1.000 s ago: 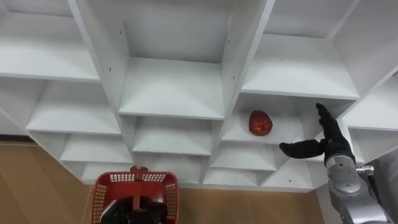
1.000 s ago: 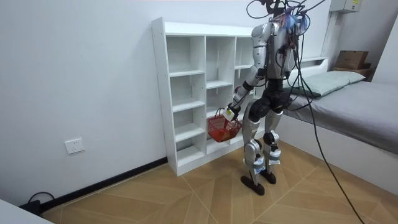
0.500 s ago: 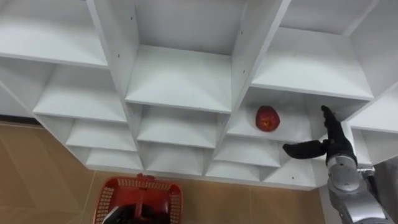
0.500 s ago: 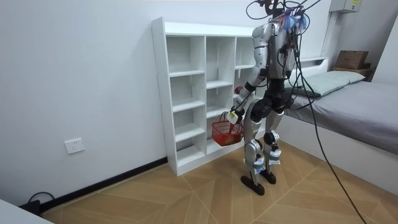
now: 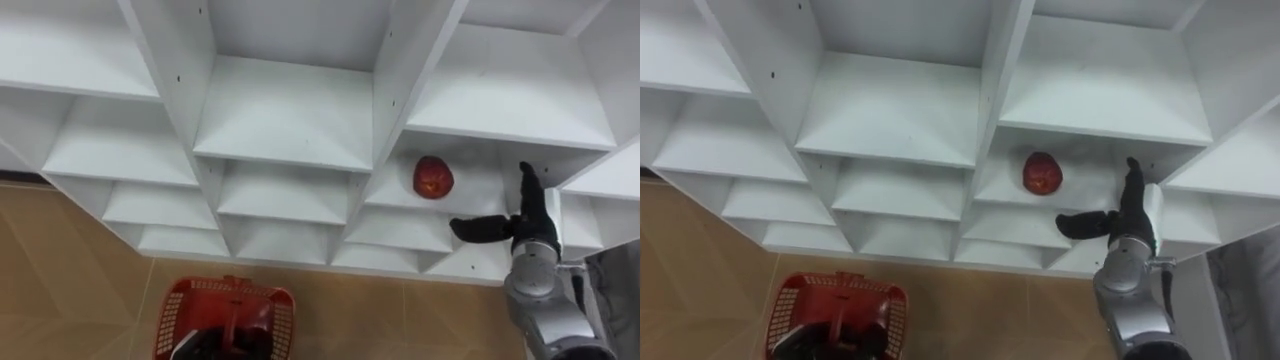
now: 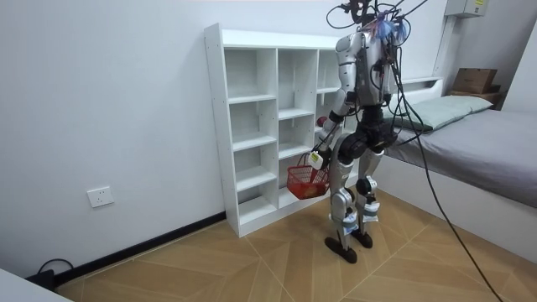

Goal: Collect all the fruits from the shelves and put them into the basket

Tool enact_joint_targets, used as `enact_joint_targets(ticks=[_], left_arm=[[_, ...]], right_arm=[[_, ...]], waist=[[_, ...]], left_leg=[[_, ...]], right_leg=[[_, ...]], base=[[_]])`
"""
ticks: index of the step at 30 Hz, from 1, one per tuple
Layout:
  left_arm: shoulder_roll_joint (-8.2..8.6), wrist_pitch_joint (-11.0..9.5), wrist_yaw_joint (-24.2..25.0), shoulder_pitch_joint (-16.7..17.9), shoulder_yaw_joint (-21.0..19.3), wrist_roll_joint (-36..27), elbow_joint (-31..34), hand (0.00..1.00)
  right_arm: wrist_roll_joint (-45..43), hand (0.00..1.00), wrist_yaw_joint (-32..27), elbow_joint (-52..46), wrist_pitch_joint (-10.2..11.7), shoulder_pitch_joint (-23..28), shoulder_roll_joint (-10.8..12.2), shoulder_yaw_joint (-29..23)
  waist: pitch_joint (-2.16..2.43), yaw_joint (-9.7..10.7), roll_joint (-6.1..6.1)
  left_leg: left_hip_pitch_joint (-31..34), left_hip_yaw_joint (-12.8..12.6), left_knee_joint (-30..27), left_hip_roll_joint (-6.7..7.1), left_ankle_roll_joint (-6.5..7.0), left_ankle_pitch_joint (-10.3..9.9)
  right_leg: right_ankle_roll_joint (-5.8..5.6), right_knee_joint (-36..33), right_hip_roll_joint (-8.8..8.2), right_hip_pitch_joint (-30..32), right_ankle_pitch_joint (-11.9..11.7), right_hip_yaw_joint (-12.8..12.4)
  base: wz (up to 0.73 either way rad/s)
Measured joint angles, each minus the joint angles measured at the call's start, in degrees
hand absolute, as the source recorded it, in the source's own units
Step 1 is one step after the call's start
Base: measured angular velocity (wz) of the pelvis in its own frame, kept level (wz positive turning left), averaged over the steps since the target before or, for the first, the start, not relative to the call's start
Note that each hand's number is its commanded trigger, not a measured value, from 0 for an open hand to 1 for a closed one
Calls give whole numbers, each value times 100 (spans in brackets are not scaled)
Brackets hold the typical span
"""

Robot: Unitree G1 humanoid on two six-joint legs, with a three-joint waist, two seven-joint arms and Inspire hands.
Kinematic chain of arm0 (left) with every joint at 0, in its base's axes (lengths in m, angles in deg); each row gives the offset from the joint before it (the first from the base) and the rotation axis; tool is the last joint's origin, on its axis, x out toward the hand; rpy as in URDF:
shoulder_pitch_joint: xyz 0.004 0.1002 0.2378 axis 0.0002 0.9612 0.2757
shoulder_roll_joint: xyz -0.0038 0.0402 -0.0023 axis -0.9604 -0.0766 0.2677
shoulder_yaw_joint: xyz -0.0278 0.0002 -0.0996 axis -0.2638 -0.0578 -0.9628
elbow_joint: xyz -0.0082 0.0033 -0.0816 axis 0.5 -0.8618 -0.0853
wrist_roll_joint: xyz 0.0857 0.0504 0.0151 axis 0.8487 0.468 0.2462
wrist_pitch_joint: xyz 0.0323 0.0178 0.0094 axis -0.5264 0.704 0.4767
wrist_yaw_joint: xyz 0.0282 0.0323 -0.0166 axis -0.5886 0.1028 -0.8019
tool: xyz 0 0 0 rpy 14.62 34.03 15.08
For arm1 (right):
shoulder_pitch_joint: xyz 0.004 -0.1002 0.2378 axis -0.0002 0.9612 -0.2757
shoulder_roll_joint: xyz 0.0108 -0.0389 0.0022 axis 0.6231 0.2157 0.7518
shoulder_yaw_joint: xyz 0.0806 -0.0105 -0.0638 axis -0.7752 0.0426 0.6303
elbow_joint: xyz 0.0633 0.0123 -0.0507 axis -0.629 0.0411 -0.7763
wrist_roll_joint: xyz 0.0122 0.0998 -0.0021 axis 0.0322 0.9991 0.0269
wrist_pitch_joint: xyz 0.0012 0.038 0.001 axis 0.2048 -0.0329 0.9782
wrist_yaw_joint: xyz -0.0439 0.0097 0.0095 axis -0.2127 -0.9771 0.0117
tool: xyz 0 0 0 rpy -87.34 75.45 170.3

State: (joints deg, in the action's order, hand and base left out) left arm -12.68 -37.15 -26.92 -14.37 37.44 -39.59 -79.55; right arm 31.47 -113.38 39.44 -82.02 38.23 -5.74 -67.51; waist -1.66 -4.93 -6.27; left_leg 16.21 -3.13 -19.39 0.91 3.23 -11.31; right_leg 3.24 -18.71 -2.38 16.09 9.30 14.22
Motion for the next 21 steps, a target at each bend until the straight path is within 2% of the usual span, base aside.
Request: enact_joint_targets(ticks=[9, 17, 21], left_arm=[[29, -87, -33, -37, 1, -11, -75, 100], [110, -93, -42, -355, 81, -9, -503, 100], [174, -92, -122, -540, 255, -20, -643, 100]], right_arm=[[-1, 0, -324, -2, 1, -100, 122, 13], [-5, 0, -632, 5, 1, -203, 285, -2], [-6, 0, -689, 1, 2, -290, 307, 13]], waist=[[-1, -9, 3], [-19, -8, 73], [-34, -1, 113]], left_leg=[[147, -1, 14, -9, -21, 55], [151, -47, 69, -11, -19, 82], [188, -109, 111, -9, -15, 112]], right_leg=[[34, 4, 3, 152, -25, 4], [37, -4, 6, 206, -41, -42], [43, -26, 3, 295, -61, -104]], base=[[0], [-2], [-7]])
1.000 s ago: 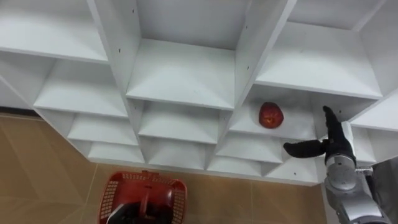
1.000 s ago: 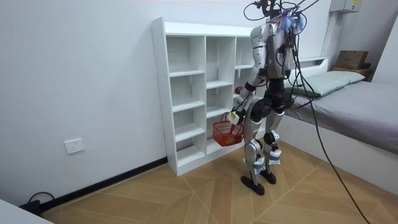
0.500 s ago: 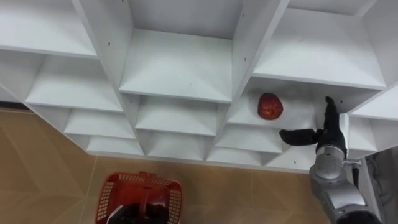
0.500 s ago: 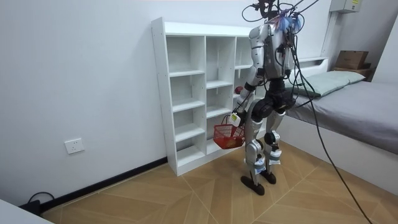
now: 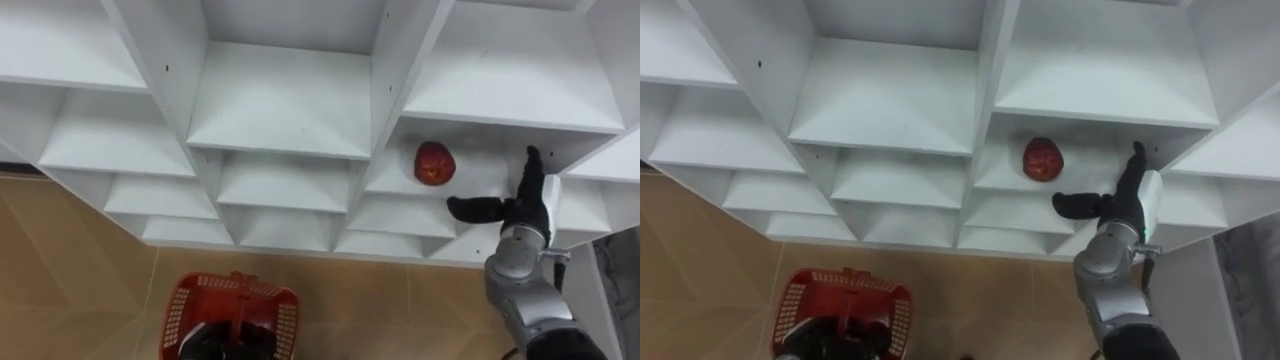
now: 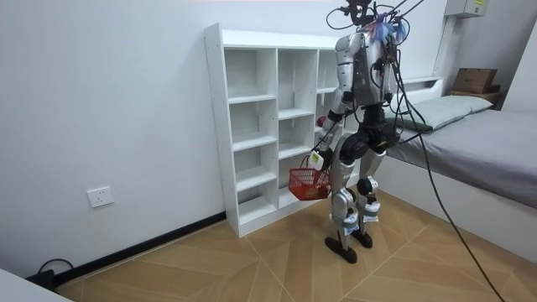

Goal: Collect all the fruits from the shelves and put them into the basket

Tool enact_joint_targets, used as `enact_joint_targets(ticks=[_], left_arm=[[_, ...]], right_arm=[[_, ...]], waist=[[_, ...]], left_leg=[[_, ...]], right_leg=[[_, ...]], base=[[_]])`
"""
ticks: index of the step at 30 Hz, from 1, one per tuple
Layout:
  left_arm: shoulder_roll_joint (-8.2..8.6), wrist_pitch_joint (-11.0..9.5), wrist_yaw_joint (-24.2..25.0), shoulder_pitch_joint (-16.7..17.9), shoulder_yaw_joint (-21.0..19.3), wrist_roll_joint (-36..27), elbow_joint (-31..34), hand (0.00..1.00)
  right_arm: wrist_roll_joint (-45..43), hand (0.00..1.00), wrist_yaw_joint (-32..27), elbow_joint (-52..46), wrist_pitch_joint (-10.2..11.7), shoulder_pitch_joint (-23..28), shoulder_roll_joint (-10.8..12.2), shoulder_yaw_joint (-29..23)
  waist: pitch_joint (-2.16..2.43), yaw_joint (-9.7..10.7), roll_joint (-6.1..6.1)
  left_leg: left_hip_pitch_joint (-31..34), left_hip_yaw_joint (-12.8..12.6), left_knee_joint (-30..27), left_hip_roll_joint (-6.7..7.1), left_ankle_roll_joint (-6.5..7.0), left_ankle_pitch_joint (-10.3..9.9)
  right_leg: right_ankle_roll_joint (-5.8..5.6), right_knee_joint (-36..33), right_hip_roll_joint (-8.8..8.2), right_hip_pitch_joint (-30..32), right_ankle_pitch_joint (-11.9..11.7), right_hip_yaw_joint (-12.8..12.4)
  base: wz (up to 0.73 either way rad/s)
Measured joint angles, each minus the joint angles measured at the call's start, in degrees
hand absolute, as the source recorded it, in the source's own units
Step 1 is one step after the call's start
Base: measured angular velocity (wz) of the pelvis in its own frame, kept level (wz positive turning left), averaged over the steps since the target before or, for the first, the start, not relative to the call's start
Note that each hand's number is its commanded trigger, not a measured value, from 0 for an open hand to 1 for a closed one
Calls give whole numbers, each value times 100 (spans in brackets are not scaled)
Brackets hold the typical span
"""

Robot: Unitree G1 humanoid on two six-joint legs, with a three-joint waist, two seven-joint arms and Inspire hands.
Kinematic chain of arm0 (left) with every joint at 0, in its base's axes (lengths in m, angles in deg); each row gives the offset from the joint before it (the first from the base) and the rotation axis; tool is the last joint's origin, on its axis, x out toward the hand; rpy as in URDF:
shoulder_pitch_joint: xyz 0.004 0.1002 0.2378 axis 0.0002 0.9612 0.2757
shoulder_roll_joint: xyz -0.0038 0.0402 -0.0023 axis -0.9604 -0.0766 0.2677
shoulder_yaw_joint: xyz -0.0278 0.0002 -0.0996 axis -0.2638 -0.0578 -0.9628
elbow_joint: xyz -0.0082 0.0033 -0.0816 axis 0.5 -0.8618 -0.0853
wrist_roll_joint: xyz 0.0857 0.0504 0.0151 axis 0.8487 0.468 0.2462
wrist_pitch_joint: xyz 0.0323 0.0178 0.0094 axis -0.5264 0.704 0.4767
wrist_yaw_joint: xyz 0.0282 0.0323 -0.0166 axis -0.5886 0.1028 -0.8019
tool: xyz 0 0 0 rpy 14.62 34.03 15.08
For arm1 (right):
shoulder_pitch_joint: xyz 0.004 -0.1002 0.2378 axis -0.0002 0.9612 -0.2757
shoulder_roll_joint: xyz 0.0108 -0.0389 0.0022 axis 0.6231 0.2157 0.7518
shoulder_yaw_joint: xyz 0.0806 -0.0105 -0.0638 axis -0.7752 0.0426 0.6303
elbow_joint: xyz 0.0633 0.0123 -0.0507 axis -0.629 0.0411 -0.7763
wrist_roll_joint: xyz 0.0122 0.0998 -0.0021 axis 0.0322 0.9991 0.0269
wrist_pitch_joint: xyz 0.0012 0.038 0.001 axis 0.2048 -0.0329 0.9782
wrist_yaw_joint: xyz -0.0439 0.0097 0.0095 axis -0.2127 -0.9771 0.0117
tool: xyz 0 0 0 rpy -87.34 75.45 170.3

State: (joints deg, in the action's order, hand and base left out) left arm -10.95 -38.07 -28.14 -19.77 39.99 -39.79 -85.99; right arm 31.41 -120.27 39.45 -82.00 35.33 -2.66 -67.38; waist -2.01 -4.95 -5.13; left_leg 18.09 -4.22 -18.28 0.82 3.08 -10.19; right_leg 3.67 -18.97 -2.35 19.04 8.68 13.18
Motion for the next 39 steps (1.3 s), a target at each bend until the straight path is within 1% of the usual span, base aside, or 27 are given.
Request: enact_joint_targets(ticks=[4, 6, 9, 12, 14, 18, 20, 21, 23, 24, 25, 26, 27, 28, 29, 30, 31, 33, 34, 39], left_arm=[[69, -5, -46, -72, 63, -28, 0, 100], [100, -16, -47, -67, 80, -32, 0, 100], [139, -27, -81, -67, 102, -36, 4, 100], [239, -27, -131, -65, 97, -79, 13, 100], [298, -27, -132, -66, 99, -150, 11, 100], [377, -26, -133, -85, 85, -192, -24, 100], [375, -24, -133, -63, 167, -192, -25, 100], [378, -23, -133, -63, 176, -192, -32, 100], [381, -19, -132, -69, 198, -197, -55, 100], [405, -17, -132, -70, 206, -198, -54, 100], [441, -5, -132, -69, 210, -197, -54, 100], [442, 2, -132, -68, 211, -196, -64, 100], [499, 6, -132, -68, 209, -196, -102, 100], [549, 5, -133, -73, 208, -195, -129, 100], [578, 2, -133, -82, 201, -192, -138, 100], [577, -5, -133, -73, 194, -193, -144, 100], [570, -34, -133, -55, 188, -194, -186, 100], [547, -33, -133, -62, 188, -194, -192, 100], [539, -32, -133, -58, 189, -193, -194, 100], [563, -36, -133, -61, 203, -193, -200, 100]], right_arm=[[155, 0, 0, -130, -13, -60, 30, 1], [358, 0, 0, -287, -101, -60, 36, -8], [510, 0, 27, -414, -118, -59, 41, -18], [686, 0, 59, -506, -119, -59, 44, -26], [710, 0, 115, -535, -118, -59, 48, -21], [983, 0, 213, -699, -117, -24, 42, -70], [1001, 0, 466, -867, -112, 145, 24, -61], [993, 0, 536, -901, -112, 183, 23, -61], [1000, 0, 942, -916, -111, 205, 19, -11], [999, 0, 1254, -990, -108, 202, 23, 128], [1009, 0, 1502, -1053, -89, 186, 54, 287], [1031, 0, 1613, -1089, -85, 183, 114, 389], [1092, 0, 1755, -1106, -48, 174, 243, 538], [1154, 0, 2019, -1106, -33, 173, 304, 716], [1167, 0, 2213, -1104, -36, 170, 378, 851], [1157, 0, 2166, -1070, -36, 174, 449, 841], [1155, 0, 2252, -1012, -36, 175, 461, 807], [1097, 0, 2461, -992, -36, 180, 404, 839], [1012, 0, 2525, -992, -36, 198, 412, 840], [883, 0, 2556, -992, -36, 209, 422, 831]], waist=[[5, 8, 5], [6, 10, 6], [10, 68, 15], [15, 97, 22], [27, 147, 43], [32, 170, 88], [54, 169, 124], [56, 169, 132], [63, 169, 146], [74, 163, 164], [91, 135, 194], [103, 108, 215], [105, 39, 253], [118, -1, 284], [114, -41, 296], [109, -44, 304], [109, -26, 306], [107, 6, 308], [106, 19, 310], [100, 25, 309]], left_leg=[[49, -54, 32, 10, 7, 28], [20, -85, 65, 9, 5, 39], [22, -99, 71, 7, 1, 46], [14, -120, 72, 0, 1, 47], [16, -120, 71, -2, 0, 48], [12, -120, 70, -8, 0, 48], [-13, -121, 86, -15, -7, 52], [-24, -127, 100, -15, -10, 55], [-62, -150, 151, -15, -18, 72], [-78, -155, 193, -14, -22, 92], [-89, -155, 211, -14, -29, 104], [-98, -155, 216, -15, -31, 106], [-165, -154, 258, -15, -34, 111], [-206, -152, 277, -13, -34, 117], [-231, -148, 290, -11, -35, 118], [-239, -129, 290, -10, -35, 118], [-250, -107, 290, -8, -35, 118], [-251, -97, 290, -8, -35, 118], [-267, -98, 290, -9, -35, 118], [-275, -94, 294, -9, -35, 118]], right_leg=[[-1, -73, -9, 107, -12, -62], [-1, -73, -5, 107, -13, -90], [2, -76, -2, 119, -15, -102], [5, -70, 7, 119, -17, -124], [6, -65, 6, 115, -18, -119], [12, -43, 10, 109, -27, -116], [13, 29, 24, 82, -43, -122], [13, 27, 27, 77, -47, -130], [16, 17, 34, 71, -51, -162], [17, 20, 34, 73, -51, -167], [20, 23, 36, 73, -50, -166], [22, 23, 37, 69, -48, -166], [26, 28, 39, 26, -45, -168], [29, 33, 36, -15, -36, -161], [29, 34, 31, -40, -22, -151], [30, 44, 30, -61, -17, -136], [29, 82, 29, -99, -16, -109], [28, 121, 29, -128, -17, -91], [27, 125, 30, -150, -17, -93], [23, 135, 32, -163, -13, -88]], base=[[-7], [-6], [-2], [-1], [0], [0], [0], [-7], [-6], [0], [0], [0], [3], [3], [8], [9], [9], [3], [0], [0]])
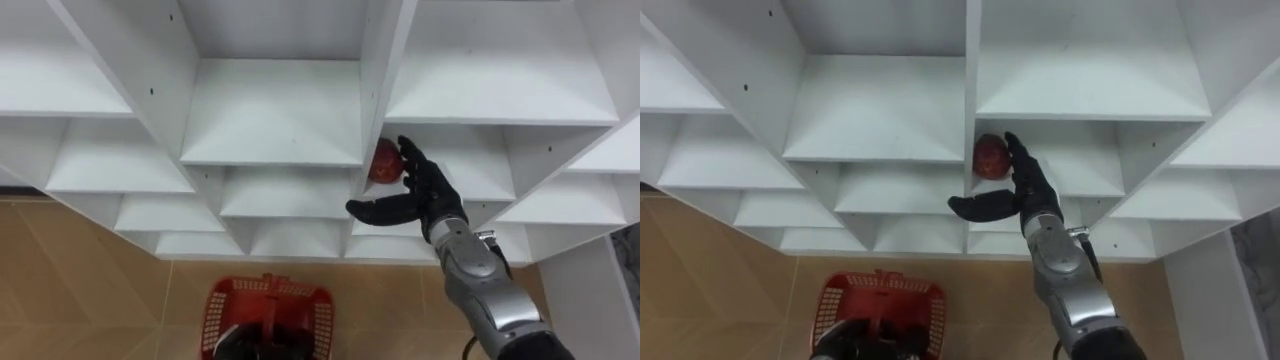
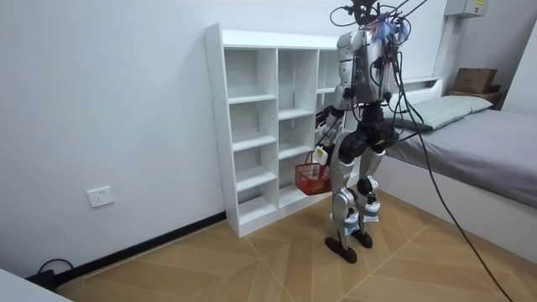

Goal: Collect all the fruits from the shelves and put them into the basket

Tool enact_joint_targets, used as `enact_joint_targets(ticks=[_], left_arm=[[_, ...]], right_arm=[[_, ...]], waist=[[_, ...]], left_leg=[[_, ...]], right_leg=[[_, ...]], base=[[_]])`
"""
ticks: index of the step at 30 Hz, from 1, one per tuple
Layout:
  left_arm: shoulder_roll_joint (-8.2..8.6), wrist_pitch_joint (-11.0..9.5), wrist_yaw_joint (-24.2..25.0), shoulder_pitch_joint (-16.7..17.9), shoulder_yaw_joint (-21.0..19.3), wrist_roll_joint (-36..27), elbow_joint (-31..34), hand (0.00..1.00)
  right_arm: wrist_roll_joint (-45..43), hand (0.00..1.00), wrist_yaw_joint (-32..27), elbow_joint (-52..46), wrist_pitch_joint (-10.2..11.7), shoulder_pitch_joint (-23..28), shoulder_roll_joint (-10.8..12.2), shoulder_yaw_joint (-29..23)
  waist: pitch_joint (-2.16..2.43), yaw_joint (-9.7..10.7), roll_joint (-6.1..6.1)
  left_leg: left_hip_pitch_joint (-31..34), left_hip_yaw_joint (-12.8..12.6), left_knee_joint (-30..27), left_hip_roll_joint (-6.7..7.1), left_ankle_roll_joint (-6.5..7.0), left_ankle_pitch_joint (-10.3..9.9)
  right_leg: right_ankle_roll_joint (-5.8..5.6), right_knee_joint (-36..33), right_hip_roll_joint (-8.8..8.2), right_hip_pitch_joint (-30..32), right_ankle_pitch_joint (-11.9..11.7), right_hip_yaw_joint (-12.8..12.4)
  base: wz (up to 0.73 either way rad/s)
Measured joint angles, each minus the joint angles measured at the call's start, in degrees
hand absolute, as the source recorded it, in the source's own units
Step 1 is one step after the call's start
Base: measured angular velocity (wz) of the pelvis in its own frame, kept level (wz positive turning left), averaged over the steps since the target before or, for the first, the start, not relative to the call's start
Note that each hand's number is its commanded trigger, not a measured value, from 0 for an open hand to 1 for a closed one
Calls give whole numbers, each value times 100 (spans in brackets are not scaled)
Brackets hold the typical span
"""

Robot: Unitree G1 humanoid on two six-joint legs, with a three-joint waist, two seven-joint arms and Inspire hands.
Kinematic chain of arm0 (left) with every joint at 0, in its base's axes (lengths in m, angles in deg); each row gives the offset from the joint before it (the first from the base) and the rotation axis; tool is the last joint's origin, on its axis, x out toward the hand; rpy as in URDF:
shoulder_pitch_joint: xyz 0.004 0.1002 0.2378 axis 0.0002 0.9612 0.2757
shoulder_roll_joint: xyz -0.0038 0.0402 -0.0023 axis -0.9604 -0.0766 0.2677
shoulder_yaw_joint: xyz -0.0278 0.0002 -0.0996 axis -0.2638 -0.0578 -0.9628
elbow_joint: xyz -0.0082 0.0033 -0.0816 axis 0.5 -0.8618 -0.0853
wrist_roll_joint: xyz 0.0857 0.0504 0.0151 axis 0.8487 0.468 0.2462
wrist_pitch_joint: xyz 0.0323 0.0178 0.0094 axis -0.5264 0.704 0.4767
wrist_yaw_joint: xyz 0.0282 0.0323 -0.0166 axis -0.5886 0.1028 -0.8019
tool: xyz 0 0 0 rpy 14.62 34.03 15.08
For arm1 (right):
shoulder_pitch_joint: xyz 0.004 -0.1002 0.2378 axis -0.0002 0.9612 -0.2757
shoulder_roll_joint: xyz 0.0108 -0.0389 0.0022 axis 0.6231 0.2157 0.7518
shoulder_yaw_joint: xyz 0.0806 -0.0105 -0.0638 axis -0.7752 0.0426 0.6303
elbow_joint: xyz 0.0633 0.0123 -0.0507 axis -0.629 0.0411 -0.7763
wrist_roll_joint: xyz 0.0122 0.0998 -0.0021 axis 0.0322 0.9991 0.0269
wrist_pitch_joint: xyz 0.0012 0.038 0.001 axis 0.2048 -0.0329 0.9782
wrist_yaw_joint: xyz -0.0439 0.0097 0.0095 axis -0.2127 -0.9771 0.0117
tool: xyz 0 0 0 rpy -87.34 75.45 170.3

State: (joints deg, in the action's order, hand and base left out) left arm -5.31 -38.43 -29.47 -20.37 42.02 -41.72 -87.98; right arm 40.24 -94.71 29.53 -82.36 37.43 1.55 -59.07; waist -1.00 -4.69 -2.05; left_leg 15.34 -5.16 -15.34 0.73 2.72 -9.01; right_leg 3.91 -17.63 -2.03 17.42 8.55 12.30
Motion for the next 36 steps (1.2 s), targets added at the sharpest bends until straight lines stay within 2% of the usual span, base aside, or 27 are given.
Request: enact_joint_targets(ticks=[7, 12, 21, 25, 28, 34, 36], left_arm=[[25, -36, -160, -43, 278, -124, -39, 100], [35, -80, -294, -96, 364, -231, -83, 100], [6, -104, -343, -117, 425, -248, -81, 100], [-8, -132, -319, -150, 425, -247, -83, 100], [-26, -159, -232, -180, 431, -246, -201, 100], [-93, -214, -215, -237, 391, -231, -413, 100], [-105, -215, -215, -292, 369, -250, -514, 100]], right_arm=[[39, 0, -4, -4, 32, 0, 13, 3], [35, 0, -17, -51, 93, -2, 55, 11], [-301, 0, -199, -142, 123, 0, 75, 63], [-589, 0, -289, -124, 231, -1, 53, 68], [-725, 0, -311, -119, 232, -2, 3, 64], [-844, 0, -246, 360, 232, -292, -53, -7], [-947, 0, -230, 555, 231, -396, -53, 18]], waist=[[-19, 51, 4], [-63, 128, 0], [-62, 138, -2], [-60, 131, -7], [-58, 135, -12], [-99, 143, -106], [-96, 127, -134]], left_leg=[[-11, 59, 0, 1, 0, 0], [14, 63, 2, 2, -1, -1], [56, 62, 1, 5, -2, -2], [90, 69, 0, 6, -2, -1], [79, 68, 0, 7, -2, -1], [-9, 83, 5, 10, -2, -1], [-5, 90, -6, 10, -2, -1]], right_leg=[[-2, 83, 7, -75, -1, 56], [-8, 96, 7, -59, 4, 58], [-11, 91, 5, -13, 9, 56], [-11, 84, 4, 13, 10, 70], [-11, 70, -3, 5, 10, 82], [-11, 70, -9, -94, 10, 104], [-12, 70, -9, -96, 9, 107]], base=[[4], [0], [0], [0], [0], [2], [2]])
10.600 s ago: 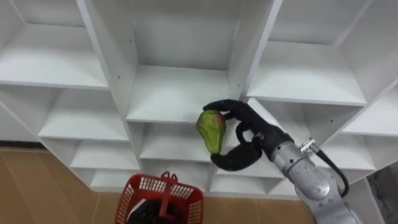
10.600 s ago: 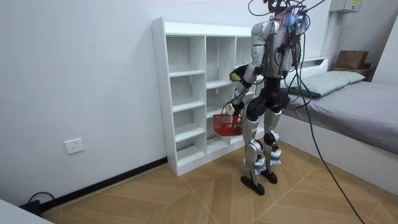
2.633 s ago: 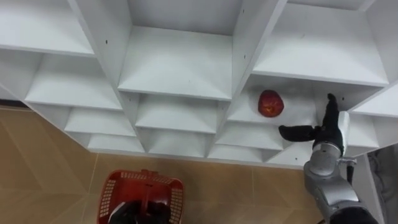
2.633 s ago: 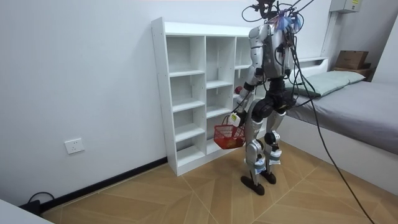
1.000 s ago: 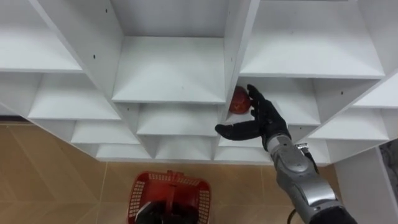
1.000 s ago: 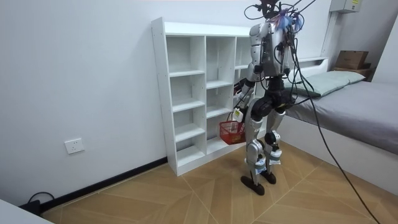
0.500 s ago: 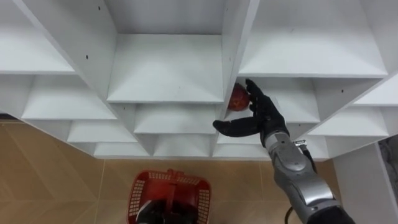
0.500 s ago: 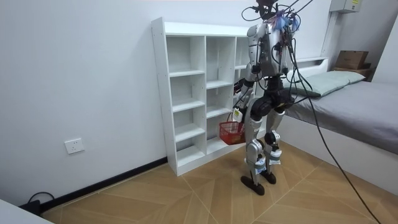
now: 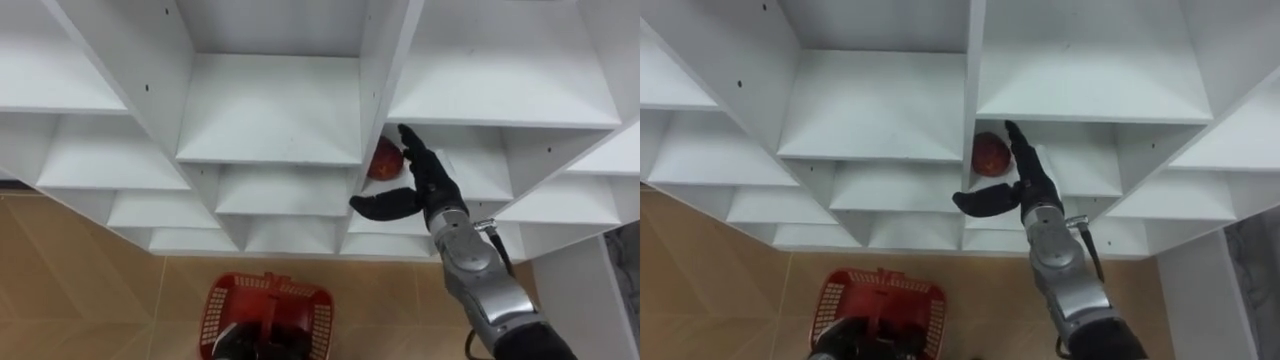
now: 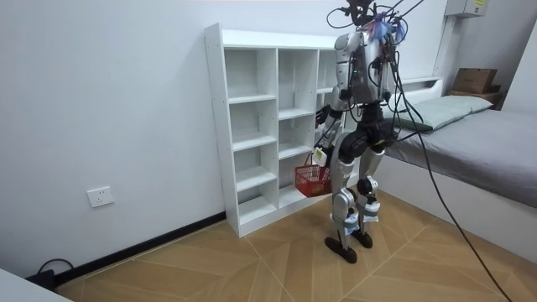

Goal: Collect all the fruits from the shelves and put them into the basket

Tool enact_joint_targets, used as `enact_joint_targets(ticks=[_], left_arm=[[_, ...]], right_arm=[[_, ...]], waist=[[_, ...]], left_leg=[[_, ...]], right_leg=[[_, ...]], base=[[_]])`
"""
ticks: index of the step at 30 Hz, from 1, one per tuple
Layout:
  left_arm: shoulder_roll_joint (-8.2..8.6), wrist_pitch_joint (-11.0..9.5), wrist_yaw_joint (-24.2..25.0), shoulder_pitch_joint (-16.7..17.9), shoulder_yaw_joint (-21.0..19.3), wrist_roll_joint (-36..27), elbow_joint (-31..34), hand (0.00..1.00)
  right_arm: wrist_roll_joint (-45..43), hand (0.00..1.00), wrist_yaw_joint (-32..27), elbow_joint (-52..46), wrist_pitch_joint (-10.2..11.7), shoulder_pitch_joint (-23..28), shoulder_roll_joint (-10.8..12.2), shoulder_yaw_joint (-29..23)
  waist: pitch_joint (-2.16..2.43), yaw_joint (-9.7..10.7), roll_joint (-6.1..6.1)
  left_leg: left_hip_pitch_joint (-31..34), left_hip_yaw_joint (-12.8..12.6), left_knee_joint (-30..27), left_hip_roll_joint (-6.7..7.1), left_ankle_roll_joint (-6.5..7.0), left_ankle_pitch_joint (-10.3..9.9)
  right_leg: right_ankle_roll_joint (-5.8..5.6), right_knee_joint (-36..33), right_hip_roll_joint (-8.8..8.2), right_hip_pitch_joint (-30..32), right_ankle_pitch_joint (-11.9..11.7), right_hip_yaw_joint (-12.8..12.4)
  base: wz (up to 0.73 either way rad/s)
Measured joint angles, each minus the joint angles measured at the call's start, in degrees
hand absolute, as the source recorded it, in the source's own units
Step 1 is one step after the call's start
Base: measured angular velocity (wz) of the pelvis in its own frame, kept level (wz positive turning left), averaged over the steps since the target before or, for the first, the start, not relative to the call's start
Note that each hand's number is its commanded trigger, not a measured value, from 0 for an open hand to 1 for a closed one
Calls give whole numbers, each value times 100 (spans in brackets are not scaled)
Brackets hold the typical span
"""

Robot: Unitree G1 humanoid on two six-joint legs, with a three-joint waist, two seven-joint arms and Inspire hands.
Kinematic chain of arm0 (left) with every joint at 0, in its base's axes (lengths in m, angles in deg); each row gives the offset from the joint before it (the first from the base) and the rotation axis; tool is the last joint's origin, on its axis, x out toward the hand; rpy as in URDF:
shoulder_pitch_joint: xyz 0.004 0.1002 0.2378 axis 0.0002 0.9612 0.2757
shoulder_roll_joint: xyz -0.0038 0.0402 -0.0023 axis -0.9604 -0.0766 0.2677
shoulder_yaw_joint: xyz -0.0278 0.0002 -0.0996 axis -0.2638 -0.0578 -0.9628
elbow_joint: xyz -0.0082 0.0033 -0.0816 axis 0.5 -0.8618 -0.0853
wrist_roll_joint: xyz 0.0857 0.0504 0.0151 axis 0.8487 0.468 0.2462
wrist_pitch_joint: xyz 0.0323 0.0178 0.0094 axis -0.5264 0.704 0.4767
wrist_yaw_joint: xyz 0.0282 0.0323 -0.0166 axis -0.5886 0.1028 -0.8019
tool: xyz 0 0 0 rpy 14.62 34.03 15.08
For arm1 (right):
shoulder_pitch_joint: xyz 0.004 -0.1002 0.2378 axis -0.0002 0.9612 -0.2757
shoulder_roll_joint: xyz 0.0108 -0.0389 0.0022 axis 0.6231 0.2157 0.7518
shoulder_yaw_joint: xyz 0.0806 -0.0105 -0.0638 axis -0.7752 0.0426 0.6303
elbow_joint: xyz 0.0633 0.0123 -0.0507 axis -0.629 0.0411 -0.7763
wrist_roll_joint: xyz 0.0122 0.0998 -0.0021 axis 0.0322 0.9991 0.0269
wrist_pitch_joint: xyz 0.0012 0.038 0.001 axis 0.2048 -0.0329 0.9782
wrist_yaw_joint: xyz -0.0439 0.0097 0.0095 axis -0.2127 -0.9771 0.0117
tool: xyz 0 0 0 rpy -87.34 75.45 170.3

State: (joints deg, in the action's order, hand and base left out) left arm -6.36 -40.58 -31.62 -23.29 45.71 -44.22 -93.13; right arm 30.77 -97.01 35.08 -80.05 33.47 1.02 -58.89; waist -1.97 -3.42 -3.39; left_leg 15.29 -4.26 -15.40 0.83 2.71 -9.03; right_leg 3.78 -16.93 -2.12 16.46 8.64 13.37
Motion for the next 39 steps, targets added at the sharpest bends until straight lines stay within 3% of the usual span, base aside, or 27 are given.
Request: enact_joint_targets(ticks=[8, 20, 21, 23, 24, 31, 39], left_arm=[[-181, 1, 1, -18, -54, 11, -37, 100], [-177, 5, 110, -41, -82, 8, -41, 100], [-160, 10, 110, -46, -105, 7, -41, 100], [-140, 24, 110, -69, -104, 8, -41, 100], [-136, 25, 110, -71, -104, 6, -37, 100], [-135, 75, 108, -90, -97, -2, -33, 100], [-86, 150, 104, -158, -30, -34, -33, 100]], right_arm=[[-315, 0, 298, 280, -25, -64, -4, 54], [-704, 0, 442, 489, 7, -148, -31, 35], [-729, 7, 442, 591, 19, -208, -34, 38], [-793, 75, 451, 716, 41, -287, -41, 45], [-800, 100, 449, 737, 51, -292, -41, 45], [-778, 100, 350, 1120, 55, -591, -230, 38], [-223, 100, 294, 1304, -2, -655, -243, 38]], waist=[[-1, -35, -18], [-5, -46, -10], [-5, -64, -10], [-5, -98, -8], [-5, -112, -8], [-5, -163, -2], [1, -158, 9]], left_leg=[[-6, 3, -2, 3, 0, 0], [15, 51, -31, 4, 0, 0], [7, 39, -31, 3, 0, 0], [3, 35, -32, 2, 0, 0], [3, 35, -33, 2, 0, 0], [5, 35, -29, 1, -1, -1], [-23, 12, -17, -8, -9, 4]], right_leg=[[-3, -6, -3, -3, -2, 3], [-2, 9, -6, -29, -1, 61], [0, 1, -7, -29, 1, 52], [2, -13, -7, -29, 2, 47], [2, -16, -7, -29, 2, 48], [18, -73, -18, -13, 20, 66], [30, -65, -10, -13, 29, 63]], base=[[0], [1], [-3], [-2], [0], [0], [0]])
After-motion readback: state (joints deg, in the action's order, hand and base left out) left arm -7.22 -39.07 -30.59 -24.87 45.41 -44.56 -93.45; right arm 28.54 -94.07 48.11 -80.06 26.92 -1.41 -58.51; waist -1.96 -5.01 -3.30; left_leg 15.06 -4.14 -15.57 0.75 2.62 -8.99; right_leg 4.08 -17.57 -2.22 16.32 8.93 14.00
